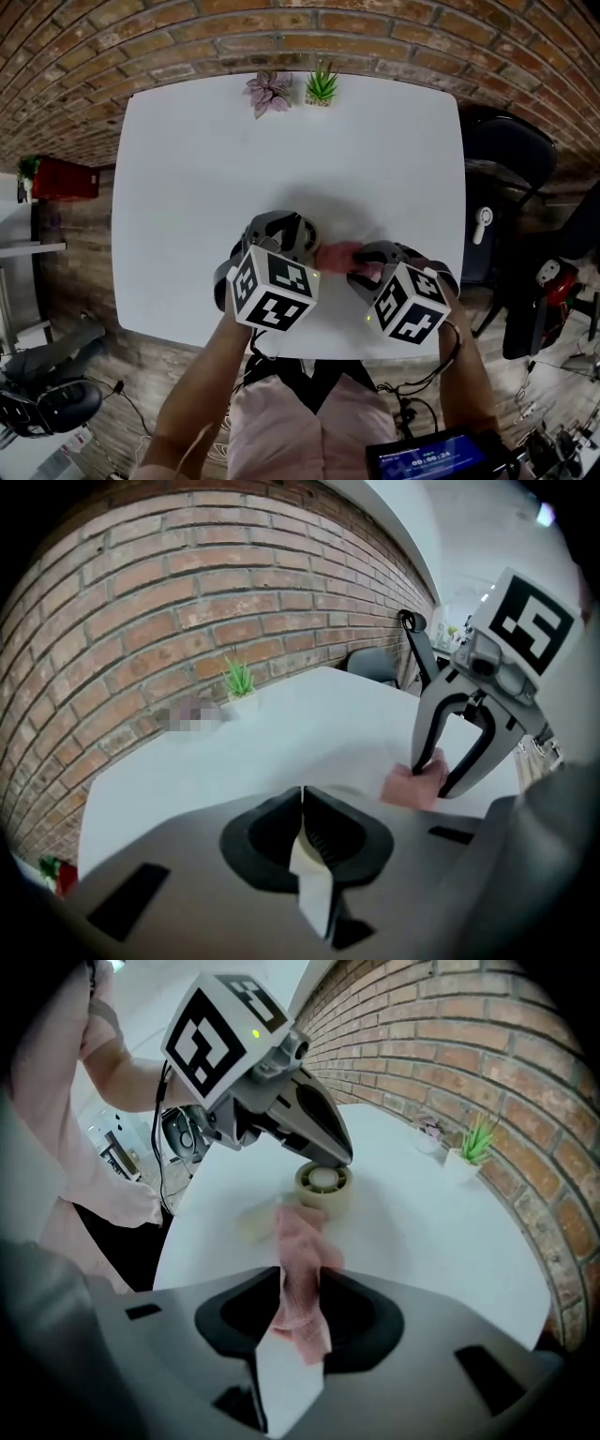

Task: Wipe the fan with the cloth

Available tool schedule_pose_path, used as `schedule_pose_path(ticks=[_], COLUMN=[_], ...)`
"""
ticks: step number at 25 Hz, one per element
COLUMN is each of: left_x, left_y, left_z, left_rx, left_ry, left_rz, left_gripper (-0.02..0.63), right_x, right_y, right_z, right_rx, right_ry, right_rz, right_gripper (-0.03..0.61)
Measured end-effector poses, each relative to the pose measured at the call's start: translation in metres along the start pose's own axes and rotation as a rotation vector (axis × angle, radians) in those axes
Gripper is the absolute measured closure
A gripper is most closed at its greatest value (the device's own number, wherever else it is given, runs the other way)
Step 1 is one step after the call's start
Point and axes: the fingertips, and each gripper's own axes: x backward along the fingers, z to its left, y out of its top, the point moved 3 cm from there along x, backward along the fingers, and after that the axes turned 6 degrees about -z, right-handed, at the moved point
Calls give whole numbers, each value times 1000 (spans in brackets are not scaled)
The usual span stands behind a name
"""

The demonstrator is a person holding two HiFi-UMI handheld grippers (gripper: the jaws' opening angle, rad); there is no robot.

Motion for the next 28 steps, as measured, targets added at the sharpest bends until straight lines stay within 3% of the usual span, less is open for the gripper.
schedule_pose_path(ticks=[7, 12, 14, 17, 20, 28], left_x=[2, 2, 2, 2, 2, 1], left_y=[-2, -2, -2, -4, -4, -3], left_z=[1, 0, 2, 2, 1, -1], left_rx=[9, 57, 92, 95, 80, 159], left_ry=[17, -24, -35, -32, -19, -27], left_rz=[-30, -38, -47, -47, -45, -66], left_gripper=[597, 597, 597, 597, 597, 597], right_x=[1, -24, -31, -31, -25, -40], right_y=[7, 8, 12, 18, 23, 29], right_z=[0, -4, -1, -3, -11, 3], right_rx=[14, 87, 126, 171, 163, 280], right_ry=[-20, -59, -58, -114, -184, -169], right_rz=[-45, -33, -36, -54, -67, -5], right_gripper=[344, 339, 388, 538, 538, 538])
